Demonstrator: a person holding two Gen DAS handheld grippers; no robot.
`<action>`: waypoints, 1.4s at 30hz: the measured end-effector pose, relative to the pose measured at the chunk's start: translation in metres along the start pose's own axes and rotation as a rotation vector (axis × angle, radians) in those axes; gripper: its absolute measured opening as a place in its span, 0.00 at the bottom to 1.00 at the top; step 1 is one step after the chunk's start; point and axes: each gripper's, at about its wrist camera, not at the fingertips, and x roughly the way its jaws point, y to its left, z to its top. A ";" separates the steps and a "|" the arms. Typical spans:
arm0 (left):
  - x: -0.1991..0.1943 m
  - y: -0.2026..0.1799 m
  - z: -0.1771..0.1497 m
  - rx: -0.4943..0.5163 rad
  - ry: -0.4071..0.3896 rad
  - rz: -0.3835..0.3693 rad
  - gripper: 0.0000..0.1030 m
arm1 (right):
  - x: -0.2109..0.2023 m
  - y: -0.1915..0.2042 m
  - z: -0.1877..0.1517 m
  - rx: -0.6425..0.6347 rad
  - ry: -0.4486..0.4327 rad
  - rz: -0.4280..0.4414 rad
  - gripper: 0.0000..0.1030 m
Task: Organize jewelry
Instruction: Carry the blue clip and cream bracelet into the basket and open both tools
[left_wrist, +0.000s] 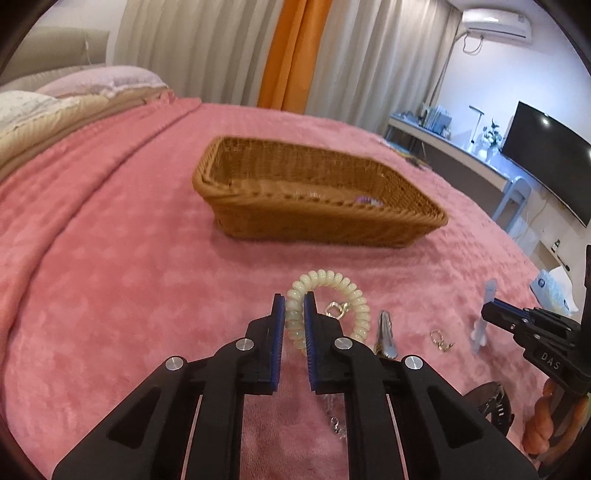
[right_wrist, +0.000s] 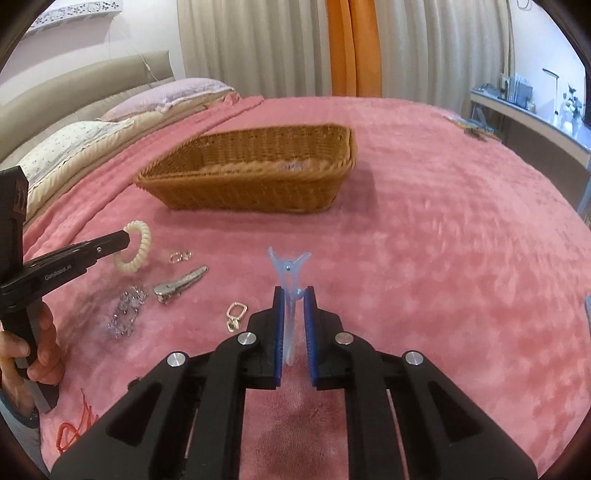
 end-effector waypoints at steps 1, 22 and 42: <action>-0.005 -0.001 0.002 -0.001 -0.020 -0.001 0.08 | -0.002 0.000 0.002 0.001 -0.005 -0.002 0.08; -0.024 -0.017 0.135 -0.015 -0.232 -0.034 0.08 | 0.001 0.035 0.160 -0.076 -0.187 0.061 0.08; 0.093 0.006 0.123 -0.019 -0.033 0.048 0.09 | 0.159 0.019 0.163 0.012 0.112 0.144 0.08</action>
